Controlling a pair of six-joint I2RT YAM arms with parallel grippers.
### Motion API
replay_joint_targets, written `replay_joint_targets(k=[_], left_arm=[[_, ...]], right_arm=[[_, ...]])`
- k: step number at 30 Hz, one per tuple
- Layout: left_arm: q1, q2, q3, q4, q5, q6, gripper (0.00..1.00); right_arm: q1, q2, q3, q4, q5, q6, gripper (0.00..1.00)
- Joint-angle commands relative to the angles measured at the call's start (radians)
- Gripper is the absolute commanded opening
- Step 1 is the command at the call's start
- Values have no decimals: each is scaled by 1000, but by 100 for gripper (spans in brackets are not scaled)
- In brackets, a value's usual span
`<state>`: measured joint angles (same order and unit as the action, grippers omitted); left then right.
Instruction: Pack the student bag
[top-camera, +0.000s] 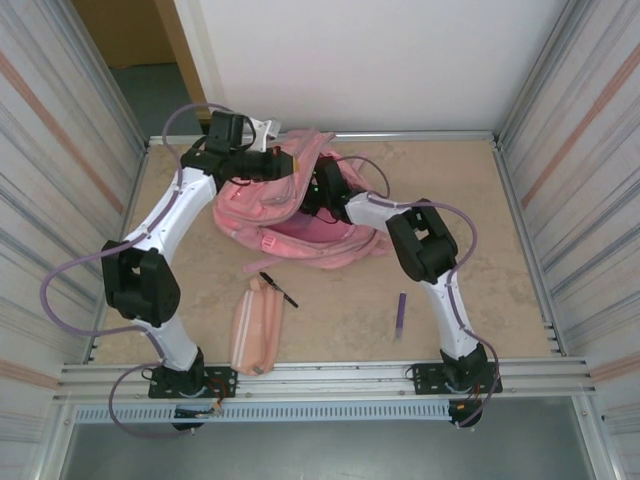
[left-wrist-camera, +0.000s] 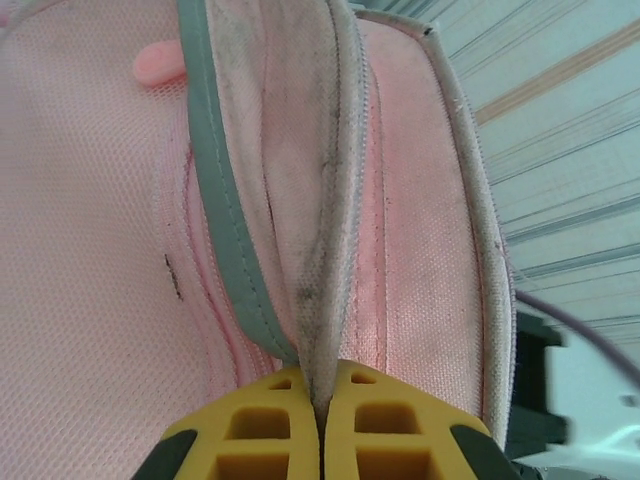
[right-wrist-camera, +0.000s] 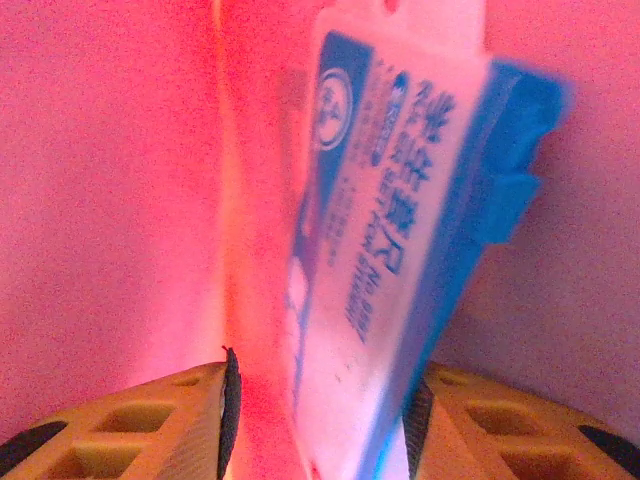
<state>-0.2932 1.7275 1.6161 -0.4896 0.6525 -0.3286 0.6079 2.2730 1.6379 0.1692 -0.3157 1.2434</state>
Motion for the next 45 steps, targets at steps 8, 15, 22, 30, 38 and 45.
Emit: replay_joint_targets(k=[8, 15, 22, 30, 38, 45], left_arm=[[31, -89, -44, 63, -16, 52, 0], [30, -89, -135, 117, 13, 49, 7], [32, -270, -372, 213, -95, -19, 38], [17, -594, -684, 100, -271, -172, 52], [-162, -737, -914, -230, -480, -340, 55], [-194, -896, -1008, -357, -605, -453, 47]], right_arm=[[-43, -194, -148, -144, 9, -161, 39], [-51, -402, -314, -161, -33, -309, 40], [-81, -670, -614, -177, -48, -418, 41], [-2, -1002, -812, -464, 129, -596, 45], [237, -1068, -916, -460, 74, -213, 49], [507, -751, -844, -189, 92, 10, 57]])
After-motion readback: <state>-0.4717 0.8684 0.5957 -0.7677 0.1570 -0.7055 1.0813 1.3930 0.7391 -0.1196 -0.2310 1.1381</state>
